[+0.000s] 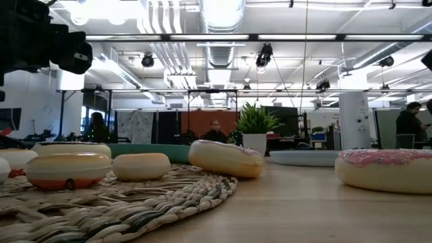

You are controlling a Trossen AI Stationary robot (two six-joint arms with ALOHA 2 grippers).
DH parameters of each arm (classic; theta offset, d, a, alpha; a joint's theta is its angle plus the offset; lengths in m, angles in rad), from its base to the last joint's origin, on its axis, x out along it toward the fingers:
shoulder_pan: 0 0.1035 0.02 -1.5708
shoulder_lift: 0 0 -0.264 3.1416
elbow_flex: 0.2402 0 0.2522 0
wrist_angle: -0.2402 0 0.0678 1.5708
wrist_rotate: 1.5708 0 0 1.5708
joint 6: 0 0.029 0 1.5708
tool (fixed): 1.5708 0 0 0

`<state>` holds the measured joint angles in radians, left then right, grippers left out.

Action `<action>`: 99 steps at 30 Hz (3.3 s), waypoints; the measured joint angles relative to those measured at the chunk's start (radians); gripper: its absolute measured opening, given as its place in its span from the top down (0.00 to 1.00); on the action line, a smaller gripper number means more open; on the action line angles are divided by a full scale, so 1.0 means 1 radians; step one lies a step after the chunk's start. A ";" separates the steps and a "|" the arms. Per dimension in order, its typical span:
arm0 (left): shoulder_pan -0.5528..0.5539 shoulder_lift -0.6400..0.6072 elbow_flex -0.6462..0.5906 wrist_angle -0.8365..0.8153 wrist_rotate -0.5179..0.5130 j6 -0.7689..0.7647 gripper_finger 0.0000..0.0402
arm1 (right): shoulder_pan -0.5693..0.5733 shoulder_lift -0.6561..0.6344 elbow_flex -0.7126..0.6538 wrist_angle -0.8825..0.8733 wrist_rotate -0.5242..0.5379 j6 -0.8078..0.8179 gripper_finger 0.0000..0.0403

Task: Pick & Place donuts
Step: Put the small white donut into the blue plate

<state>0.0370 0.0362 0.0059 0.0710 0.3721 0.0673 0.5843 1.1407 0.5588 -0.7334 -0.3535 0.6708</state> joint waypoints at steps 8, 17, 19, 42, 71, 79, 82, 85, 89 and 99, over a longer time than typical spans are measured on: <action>0.000 0.000 0.000 0.000 0.000 0.000 0.77 | 0.033 0.126 0.004 0.108 0.039 0.017 0.42; 0.000 0.000 0.000 0.000 0.000 0.000 0.77 | 0.097 0.195 0.004 0.130 0.043 0.066 0.49; 0.000 0.000 0.000 0.000 0.000 0.000 0.77 | 0.115 0.209 0.006 0.140 0.053 0.104 0.50; 0.000 0.000 0.000 0.000 0.000 0.000 0.77 | 0.140 0.094 -0.018 0.146 0.282 0.499 0.97; 0.000 0.000 0.000 0.134 -0.012 -0.045 0.77 | -0.186 -0.324 -0.086 0.284 0.974 0.632 0.97; 0.000 0.000 0.000 0.548 -0.008 -0.352 0.77 | -0.243 -0.321 -0.081 0.326 0.986 0.559 0.97; 0.000 0.000 -0.001 0.679 -0.020 -0.383 0.77 | -0.269 -0.322 -0.069 0.329 0.986 0.531 0.97; 0.000 0.000 0.008 0.780 -0.061 -0.378 0.77 | -0.292 -0.322 -0.052 0.329 0.986 0.495 0.97; 0.000 0.001 0.037 0.863 -0.061 -0.376 0.77 | -0.314 -0.322 -0.031 0.329 0.985 0.453 0.97; -0.001 0.009 0.034 0.868 -0.215 -0.497 0.77 | -0.325 -0.322 -0.024 0.329 0.985 0.432 0.97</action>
<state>0.0361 0.0449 0.0403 0.9391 0.1570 -0.4296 0.2597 0.8188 0.5346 -0.4046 0.6313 1.1027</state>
